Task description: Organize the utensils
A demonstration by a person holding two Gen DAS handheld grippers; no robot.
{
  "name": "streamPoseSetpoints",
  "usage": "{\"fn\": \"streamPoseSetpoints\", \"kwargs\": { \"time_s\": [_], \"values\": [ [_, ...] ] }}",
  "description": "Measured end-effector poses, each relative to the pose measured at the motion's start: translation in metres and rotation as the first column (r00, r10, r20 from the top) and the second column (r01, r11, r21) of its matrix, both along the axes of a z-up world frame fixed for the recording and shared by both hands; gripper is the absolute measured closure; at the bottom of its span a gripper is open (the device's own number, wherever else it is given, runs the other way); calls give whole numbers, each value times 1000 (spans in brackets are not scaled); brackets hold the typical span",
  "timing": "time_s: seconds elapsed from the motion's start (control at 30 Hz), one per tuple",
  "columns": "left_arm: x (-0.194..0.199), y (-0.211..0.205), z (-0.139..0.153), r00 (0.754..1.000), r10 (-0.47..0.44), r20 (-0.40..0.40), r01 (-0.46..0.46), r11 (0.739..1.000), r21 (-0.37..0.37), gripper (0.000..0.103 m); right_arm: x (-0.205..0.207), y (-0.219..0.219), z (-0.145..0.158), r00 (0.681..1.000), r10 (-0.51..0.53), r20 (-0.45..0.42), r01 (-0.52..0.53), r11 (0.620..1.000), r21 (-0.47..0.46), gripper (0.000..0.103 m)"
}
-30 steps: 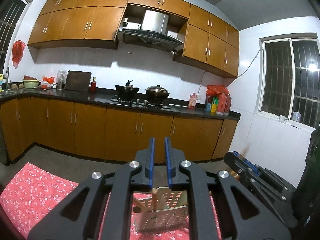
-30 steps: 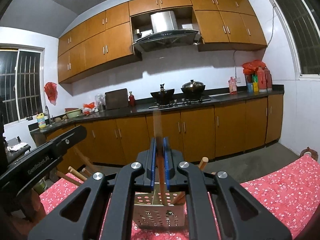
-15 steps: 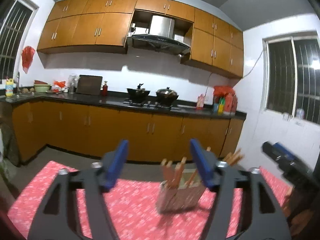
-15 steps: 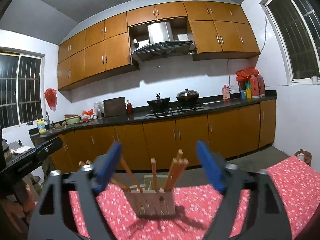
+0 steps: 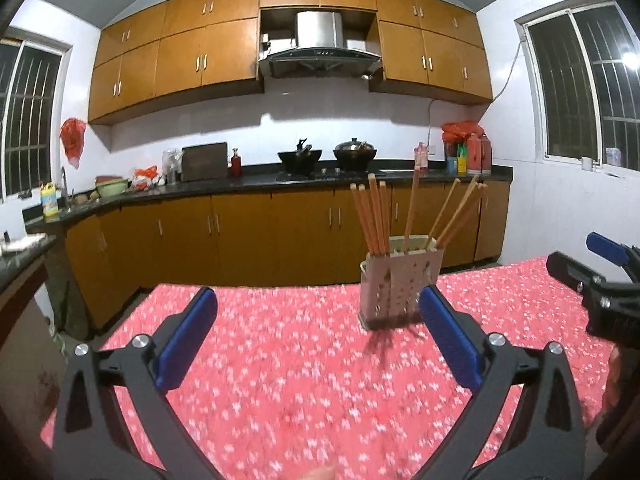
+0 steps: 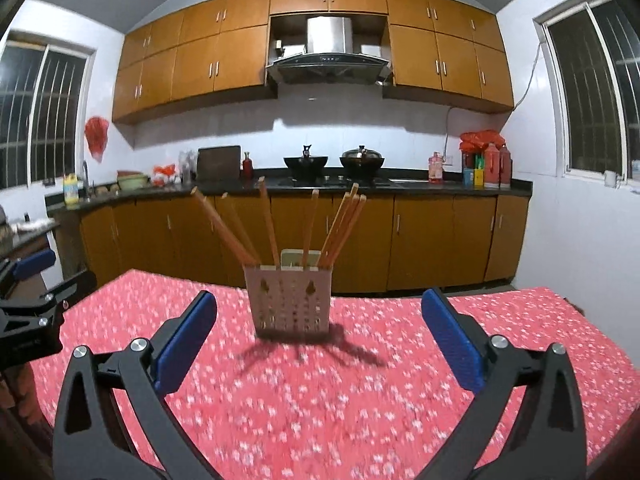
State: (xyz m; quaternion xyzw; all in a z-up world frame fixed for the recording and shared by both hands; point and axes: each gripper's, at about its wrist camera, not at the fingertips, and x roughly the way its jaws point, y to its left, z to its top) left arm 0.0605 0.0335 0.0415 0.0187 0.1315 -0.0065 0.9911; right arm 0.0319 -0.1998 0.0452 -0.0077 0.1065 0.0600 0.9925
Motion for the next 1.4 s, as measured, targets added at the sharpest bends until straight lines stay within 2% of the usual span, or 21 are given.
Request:
{"fn": "streamPoseSetpoints", "kwargs": {
  "time_s": [0.07, 0.2, 0.47, 0.87, 1.4],
  "values": [
    [-8, 0, -9, 1000, 1, -14, -1, 1000, -18, 4, -6, 4, -8, 1000, 3, -17, -3, 1000, -20, 2],
    [-19, -3, -25, 999, 12, -44, -13, 1000, -8, 4, -19, 7, -27, 999, -8, -53, 7, 999, -36, 2],
    [-41, -3, -44, 997, 35, -63, -35, 999, 7, 4, -39, -3, -51, 994, -53, -91, 55, 998, 10, 2],
    [-50, -5, -45, 997, 36, -65, -36, 999, 3, 4, -44, -9, -52, 993, -74, -93, 77, 997, 27, 2],
    [-42, -9, -43, 996, 24, -83, -25, 1000, -15, 4, -41, -10, -52, 992, -80, -102, 84, 996, 32, 2]
  ]
}}
